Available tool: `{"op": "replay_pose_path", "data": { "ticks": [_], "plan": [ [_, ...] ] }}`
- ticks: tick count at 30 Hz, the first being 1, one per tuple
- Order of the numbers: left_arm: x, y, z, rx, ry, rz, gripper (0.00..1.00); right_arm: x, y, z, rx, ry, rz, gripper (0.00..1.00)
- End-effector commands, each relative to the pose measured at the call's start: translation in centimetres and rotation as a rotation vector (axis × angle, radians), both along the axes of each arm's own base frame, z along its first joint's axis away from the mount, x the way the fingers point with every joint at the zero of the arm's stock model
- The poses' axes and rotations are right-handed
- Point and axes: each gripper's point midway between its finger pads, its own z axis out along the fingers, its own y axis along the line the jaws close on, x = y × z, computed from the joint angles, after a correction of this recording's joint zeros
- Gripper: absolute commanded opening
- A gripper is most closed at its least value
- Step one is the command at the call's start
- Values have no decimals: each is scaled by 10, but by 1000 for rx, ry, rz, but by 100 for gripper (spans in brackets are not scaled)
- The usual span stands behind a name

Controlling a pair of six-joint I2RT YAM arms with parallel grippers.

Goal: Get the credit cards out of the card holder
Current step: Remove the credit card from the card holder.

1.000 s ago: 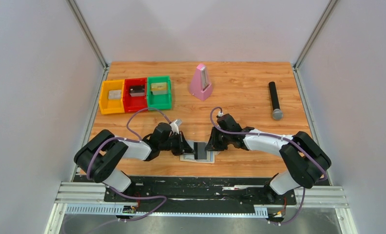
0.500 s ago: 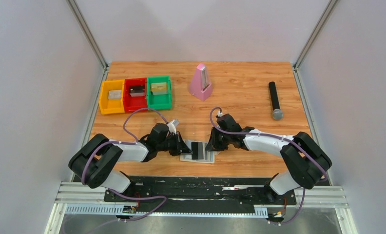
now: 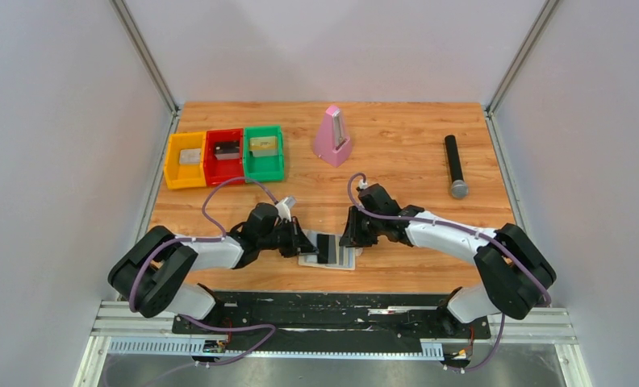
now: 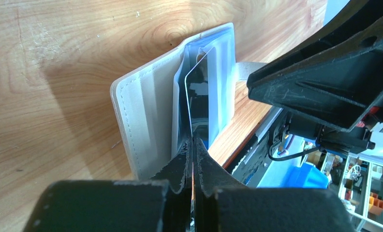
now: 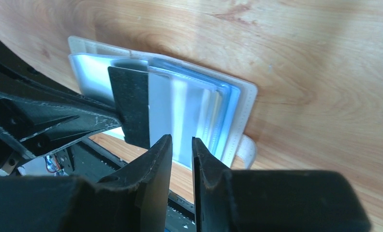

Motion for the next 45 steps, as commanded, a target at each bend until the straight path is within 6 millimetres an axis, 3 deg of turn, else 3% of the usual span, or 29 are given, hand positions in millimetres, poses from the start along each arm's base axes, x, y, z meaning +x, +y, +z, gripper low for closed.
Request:
{"op": "replay_pose_path", "data": {
  "ticks": [1, 5, 12, 21, 34, 45],
  "plan": [
    [0, 3, 10, -8, -49, -9, 0, 6, 30, 27, 87, -79, 71, 24],
    [1, 7, 9, 6, -57, 6, 0, 8, 42, 25, 112, -92, 99, 24],
    [2, 9, 10, 3, -54, 8, 0, 10, 48, 0, 88, -61, 126, 24],
    [6, 19, 5, 27, -45, 23, 0, 5, 33, -34, 1, -8, 95, 22],
    [8, 14, 12, -15, -58, -3, 0, 1, 31, -38, -1, 4, 98, 22],
    [10, 23, 17, 18, -70, 14, 0, 0, 28, -36, -4, -1, 94, 22]
  ]
}}
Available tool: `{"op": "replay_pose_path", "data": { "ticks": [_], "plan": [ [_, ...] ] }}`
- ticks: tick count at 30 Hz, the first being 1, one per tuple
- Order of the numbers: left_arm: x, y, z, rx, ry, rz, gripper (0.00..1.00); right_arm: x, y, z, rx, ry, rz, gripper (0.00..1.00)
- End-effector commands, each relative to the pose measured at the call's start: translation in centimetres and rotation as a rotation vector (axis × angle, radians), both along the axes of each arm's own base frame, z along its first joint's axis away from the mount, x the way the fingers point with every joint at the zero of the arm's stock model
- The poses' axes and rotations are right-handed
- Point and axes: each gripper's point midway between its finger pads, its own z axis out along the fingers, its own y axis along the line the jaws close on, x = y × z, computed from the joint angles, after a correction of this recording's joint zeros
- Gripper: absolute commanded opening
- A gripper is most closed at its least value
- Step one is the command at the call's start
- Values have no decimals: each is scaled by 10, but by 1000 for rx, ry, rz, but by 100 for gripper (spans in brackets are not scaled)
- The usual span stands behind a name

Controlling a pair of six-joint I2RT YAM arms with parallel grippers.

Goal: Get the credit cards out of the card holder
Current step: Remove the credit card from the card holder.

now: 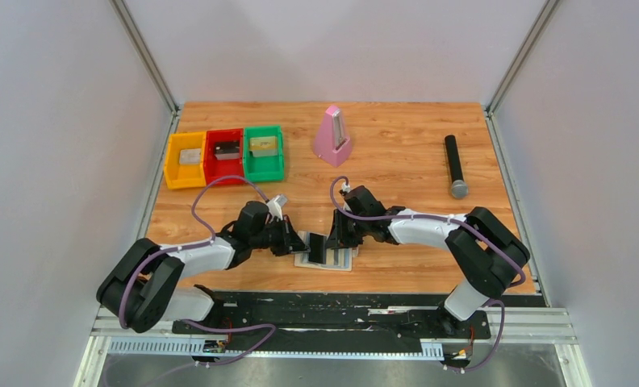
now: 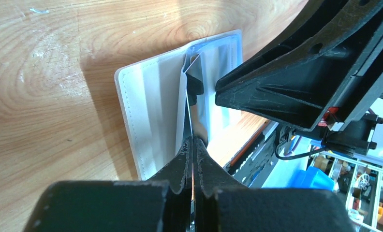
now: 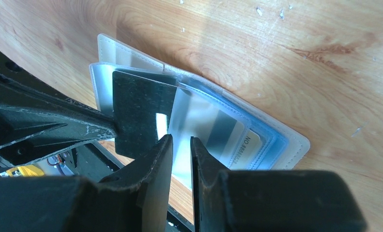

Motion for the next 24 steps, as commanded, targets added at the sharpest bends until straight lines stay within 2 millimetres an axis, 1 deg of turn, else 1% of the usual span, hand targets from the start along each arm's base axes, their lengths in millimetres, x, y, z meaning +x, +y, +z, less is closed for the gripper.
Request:
{"op": "replay_pose_path", "data": {
  "ticks": [1, 9, 14, 17, 19, 24],
  "plan": [
    [5, -1, 16, -16, -62, -16, 0, -1, -12, -14, -61, -6, -12, 22],
    [4, 1, 22, -14, -74, -12, 0, 2, -9, -6, -51, -23, -3, 22],
    [4, -1, 26, -22, -78, -24, 0, 2, 3, 19, 22, -67, 34, 25],
    [4, -2, 29, -30, -81, -28, 0, 1, 11, 36, 83, -85, 54, 29],
    [5, -3, 31, -33, -86, -28, 0, 0, 17, 44, 122, -86, 66, 33],
    [6, -4, 33, -36, -90, -35, 0, -4, 28, 48, 179, -55, 86, 41]
  ]
}}
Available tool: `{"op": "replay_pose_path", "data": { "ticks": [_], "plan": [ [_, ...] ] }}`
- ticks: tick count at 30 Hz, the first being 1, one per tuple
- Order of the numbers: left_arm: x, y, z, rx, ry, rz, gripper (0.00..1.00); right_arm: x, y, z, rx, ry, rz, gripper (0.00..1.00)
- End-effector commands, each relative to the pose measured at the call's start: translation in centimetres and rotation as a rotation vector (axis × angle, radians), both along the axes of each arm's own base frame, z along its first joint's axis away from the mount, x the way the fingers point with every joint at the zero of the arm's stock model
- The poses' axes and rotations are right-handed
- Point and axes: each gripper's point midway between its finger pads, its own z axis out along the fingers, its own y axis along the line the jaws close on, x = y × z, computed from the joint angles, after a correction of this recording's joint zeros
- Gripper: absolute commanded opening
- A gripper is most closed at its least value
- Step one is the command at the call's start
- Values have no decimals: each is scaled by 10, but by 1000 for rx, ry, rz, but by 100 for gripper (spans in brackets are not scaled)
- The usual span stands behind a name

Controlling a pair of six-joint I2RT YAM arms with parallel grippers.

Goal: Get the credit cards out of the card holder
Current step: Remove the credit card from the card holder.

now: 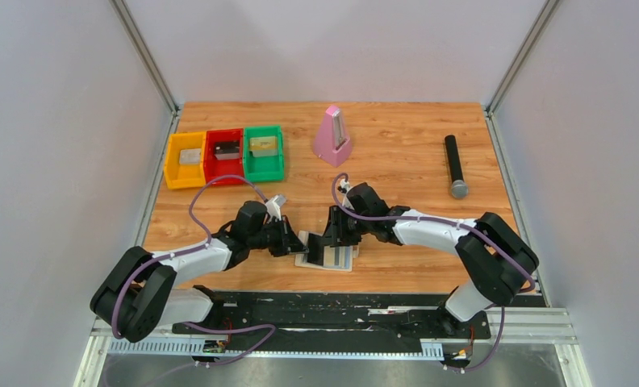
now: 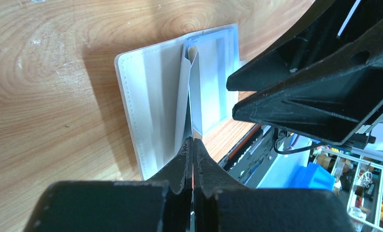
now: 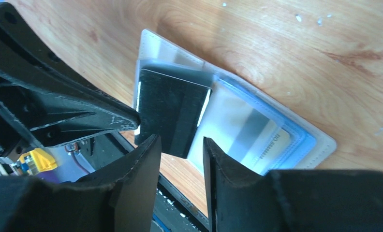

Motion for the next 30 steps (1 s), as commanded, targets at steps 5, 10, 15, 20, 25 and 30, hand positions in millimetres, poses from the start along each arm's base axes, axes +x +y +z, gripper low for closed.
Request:
{"op": "replay_pose_path", "data": {
  "ticks": [5, 10, 15, 20, 25, 30],
  "plan": [
    [12, -12, 28, -57, -81, -37, 2, 0, 24, 18, 125, -22, 54, 48],
    [12, -15, 32, -82, -87, -49, 9, -1, 25, 15, 132, 1, 39, 50],
    [11, -20, 31, -115, -75, -66, 14, 1, 24, 13, 136, 24, -4, 55],
    [7, -26, 29, -153, -56, -88, 19, 2, 21, 12, 132, 33, -46, 58],
    [4, -32, 29, -170, -58, -113, 23, 3, 19, 15, 137, 37, -72, 59],
    [1, -40, 34, -185, -71, -132, 26, 7, 12, 16, 135, 33, -118, 60]
  ]
}}
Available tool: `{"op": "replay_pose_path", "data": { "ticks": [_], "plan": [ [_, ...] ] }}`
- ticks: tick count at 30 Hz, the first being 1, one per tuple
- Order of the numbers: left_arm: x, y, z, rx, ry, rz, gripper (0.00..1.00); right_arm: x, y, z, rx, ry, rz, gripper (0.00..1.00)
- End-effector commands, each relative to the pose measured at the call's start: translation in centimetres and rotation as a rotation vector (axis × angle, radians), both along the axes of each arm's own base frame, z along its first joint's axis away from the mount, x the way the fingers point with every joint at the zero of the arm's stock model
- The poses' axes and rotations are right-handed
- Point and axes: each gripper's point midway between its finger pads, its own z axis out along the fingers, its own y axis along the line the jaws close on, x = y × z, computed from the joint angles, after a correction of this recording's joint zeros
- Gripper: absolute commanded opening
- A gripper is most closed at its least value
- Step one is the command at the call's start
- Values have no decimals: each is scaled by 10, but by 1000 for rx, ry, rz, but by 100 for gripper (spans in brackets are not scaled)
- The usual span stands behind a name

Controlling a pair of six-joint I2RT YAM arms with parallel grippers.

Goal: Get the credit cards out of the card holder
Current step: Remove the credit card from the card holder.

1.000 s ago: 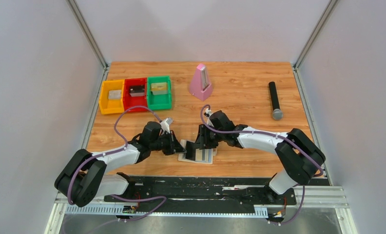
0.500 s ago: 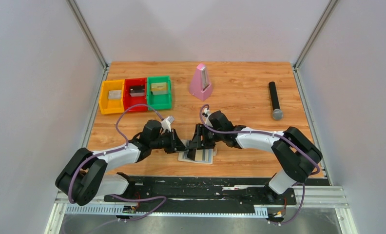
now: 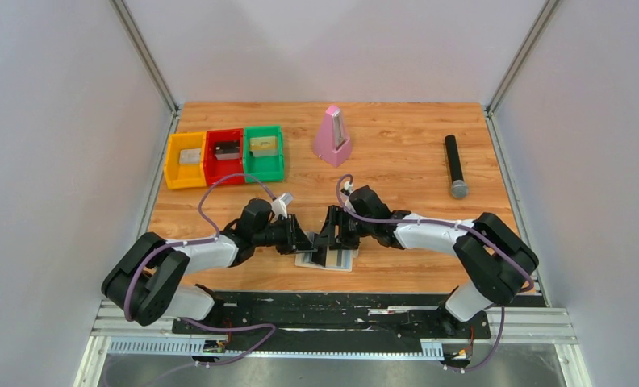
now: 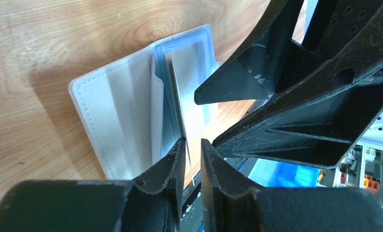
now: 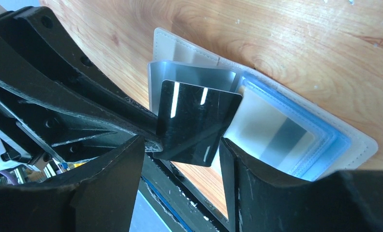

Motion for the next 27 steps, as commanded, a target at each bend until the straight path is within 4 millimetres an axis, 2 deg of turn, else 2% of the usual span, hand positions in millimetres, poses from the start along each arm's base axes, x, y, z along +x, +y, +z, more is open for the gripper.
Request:
{"op": "replay_pose_path", "data": {
  "ticks": [1, 5, 7, 13, 15, 22, 27],
  "plan": [
    [1, -19, 28, -101, -78, -61, 27, 15, -2, 15, 36, -52, -79, 60],
    [3, -18, 24, -76, -83, -53, 31, 17, -8, 17, 34, -59, -102, 59],
    [4, -17, 21, -56, -81, -48, 29, 18, -10, 17, 28, -60, -110, 58],
    [6, -9, 17, 10, -74, -24, 4, 21, -17, 29, 7, -119, -103, 56],
    [8, -7, 24, 27, -94, -14, 0, 22, -19, 38, 1, -164, -79, 56],
    [16, 0, 50, 52, -148, 34, 0, 36, -34, 71, -50, -384, -47, 55],
    [14, 8, 70, 74, -62, 115, 0, 33, -35, 98, -13, -716, 92, 53]
  ]
}}
